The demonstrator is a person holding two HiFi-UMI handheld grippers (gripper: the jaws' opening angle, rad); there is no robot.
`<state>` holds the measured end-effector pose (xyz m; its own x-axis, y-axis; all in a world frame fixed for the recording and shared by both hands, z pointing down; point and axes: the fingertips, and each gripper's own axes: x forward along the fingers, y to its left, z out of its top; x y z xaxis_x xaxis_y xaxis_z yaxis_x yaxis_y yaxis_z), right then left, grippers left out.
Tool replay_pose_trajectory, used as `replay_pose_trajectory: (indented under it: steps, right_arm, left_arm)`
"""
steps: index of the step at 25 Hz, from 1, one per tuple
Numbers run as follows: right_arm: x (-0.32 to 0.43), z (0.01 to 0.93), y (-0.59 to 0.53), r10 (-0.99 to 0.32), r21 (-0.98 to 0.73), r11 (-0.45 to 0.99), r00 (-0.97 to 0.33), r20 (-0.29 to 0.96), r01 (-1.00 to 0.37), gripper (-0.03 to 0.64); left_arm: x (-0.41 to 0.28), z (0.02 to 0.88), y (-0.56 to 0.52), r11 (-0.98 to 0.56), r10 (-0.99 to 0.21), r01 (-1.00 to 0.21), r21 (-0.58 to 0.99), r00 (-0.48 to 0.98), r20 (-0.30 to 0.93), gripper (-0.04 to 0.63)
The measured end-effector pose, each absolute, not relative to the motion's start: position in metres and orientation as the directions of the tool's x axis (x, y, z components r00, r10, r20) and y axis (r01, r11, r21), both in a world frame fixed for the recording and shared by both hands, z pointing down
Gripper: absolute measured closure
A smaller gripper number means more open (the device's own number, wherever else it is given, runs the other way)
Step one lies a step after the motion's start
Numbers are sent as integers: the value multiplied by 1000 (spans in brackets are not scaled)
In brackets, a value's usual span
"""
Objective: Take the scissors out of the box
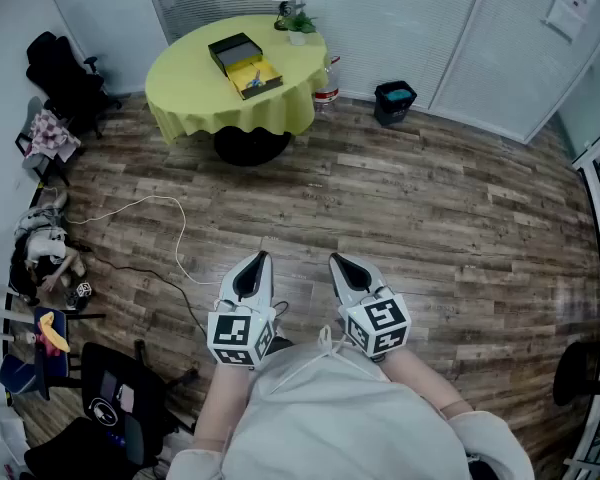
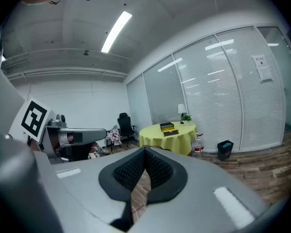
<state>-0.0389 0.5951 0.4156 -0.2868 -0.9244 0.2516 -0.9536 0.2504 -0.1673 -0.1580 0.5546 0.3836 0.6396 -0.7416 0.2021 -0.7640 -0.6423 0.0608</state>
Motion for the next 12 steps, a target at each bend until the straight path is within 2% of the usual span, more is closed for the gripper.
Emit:
replay_pose_trajectory:
  steps: [12]
  right_arm:
    - [-2,429,620,-915,-188,232,-280,291,-954,617]
  left_arm:
    - [-130,400,572,-609,-754,-786,102,614,231,589]
